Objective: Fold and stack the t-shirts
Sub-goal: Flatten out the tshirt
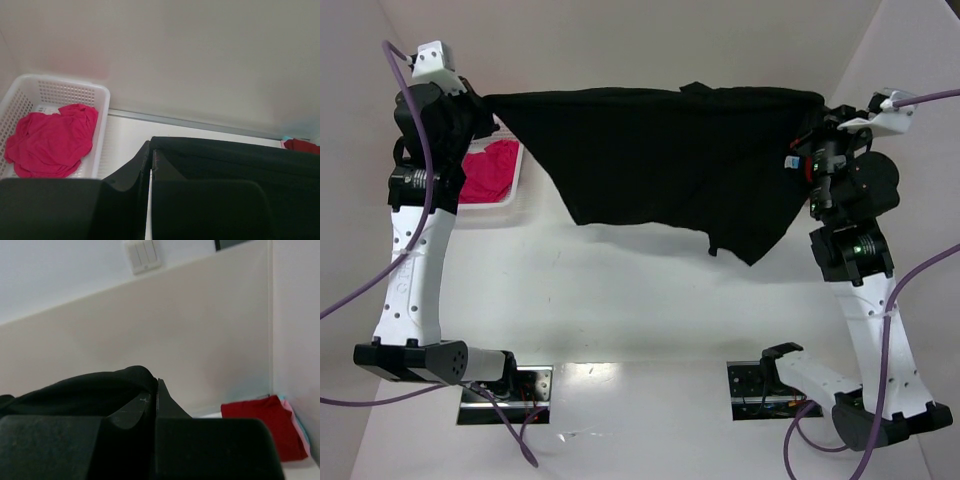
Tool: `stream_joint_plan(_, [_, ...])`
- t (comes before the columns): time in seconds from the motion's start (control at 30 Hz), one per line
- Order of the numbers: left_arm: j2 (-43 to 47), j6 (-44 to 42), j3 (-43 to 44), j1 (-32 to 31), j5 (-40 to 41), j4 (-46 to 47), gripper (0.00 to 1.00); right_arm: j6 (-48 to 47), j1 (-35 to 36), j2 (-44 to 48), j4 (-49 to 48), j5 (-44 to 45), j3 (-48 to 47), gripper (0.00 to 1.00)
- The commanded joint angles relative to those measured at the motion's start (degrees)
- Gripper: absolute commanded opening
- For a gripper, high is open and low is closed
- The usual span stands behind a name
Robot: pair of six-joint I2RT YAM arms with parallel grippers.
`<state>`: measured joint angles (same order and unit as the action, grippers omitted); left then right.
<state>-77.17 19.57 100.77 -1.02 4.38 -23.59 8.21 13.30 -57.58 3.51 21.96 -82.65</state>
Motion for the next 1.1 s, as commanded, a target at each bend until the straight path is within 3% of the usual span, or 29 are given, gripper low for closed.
stream_joint_plan(0.0, [-0.9, -0.7, 2.9, 1.6, 1.8, 1.9, 0.0, 1.5, -0.8, 3.5, 0.4, 1.4, 2.8, 0.0])
stream_joint_plan(0.47, [-0.9, -3.5, 3.7, 1.6, 1.2, -0.3, 0.0, 8.4, -0.8, 8.3, 5.9, -7.4, 15.6, 0.0])
stream_joint_plan(0.9, [2.6, -3.5, -13.4, 1.6, -1.7, -2.0, 0.0, 15.9, -0.8, 9.4, 12.4, -14.0, 32.0, 0.0])
stream_joint_plan(1.07, [2.6, -3.5, -20.0, 1.6, -1.7, -2.0, 0.0, 17.7, -0.8, 3.3, 11.9, -18.1, 35.1, 0.0])
